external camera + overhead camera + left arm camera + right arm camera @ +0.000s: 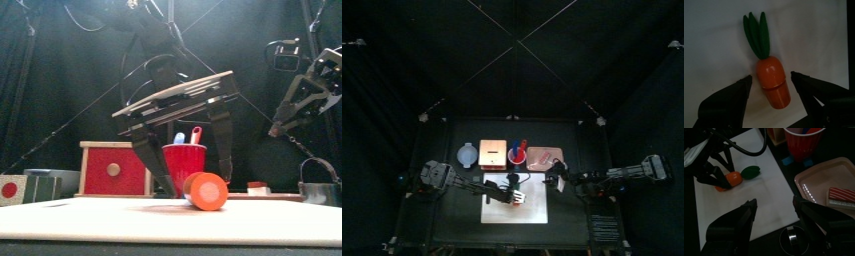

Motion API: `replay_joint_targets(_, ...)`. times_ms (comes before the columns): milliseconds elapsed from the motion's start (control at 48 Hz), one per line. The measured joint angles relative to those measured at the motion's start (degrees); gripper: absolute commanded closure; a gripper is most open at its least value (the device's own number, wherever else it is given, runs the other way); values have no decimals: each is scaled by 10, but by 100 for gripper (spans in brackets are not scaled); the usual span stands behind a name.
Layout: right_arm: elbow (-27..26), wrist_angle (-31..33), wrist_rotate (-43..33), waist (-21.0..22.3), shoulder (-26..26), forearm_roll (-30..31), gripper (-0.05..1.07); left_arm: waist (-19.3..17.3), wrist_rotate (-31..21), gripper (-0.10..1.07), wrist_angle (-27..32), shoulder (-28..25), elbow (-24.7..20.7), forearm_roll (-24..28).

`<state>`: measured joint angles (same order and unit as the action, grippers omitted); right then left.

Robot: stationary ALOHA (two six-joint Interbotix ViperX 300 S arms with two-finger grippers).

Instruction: Put carrot into bowl

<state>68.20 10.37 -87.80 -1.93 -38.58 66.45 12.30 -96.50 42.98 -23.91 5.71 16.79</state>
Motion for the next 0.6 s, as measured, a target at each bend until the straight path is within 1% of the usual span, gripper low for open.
replay_joint_targets(83,0,-1,0,0,1,-3,11,0,1,5,-1,-1,0,0)
replay_joint_targets(188,1,-1,0,0,0,-4,11,0,1,17,-1,-2,0,2)
replay_joint_targets(271,2,-1,0,0,1,-4,11,-1,7,24,-4,-3,0,4)
replay_joint_targets(354,2,0,0,0,1,-5,11,-1,6,26,-11,-4,0,3)
replay_joint_targets(500,2,0,1,0,1,-5,11,-1,4,26,-18,-6,0,-2)
replay_joint_targets(604,3,0,0,0,0,-5,11,0,8,26,-14,2,3,11)
